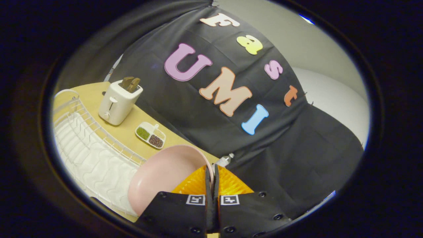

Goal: Take the plate from the dish rack, then take the spoon from the basket and place it into the plate.

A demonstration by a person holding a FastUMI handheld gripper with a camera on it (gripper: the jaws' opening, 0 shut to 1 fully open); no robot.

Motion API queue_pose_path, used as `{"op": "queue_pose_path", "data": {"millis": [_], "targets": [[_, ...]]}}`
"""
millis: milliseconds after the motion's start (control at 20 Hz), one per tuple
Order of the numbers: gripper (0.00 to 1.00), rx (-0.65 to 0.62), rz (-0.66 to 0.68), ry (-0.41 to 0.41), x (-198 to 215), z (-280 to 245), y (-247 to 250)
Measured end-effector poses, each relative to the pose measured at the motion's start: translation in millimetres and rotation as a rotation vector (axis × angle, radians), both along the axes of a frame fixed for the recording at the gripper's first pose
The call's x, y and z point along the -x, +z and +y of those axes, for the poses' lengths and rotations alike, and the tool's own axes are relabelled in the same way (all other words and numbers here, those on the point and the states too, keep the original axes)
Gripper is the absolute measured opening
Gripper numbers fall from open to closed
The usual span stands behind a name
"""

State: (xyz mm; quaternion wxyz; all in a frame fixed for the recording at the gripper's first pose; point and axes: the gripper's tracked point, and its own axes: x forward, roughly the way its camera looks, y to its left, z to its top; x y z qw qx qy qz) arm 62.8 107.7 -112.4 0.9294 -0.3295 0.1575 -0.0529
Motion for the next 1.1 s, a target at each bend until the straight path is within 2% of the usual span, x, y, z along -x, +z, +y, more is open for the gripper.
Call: {"op": "queue_pose_path", "data": {"millis": [550, 1100], "targets": [[0.03, -0.364, 0.022, -0.117, 65.3, -100.8, 9.4], [0.03, -0.624, 0.14, -0.188, 103.2, -183.2, -67.0]]}}
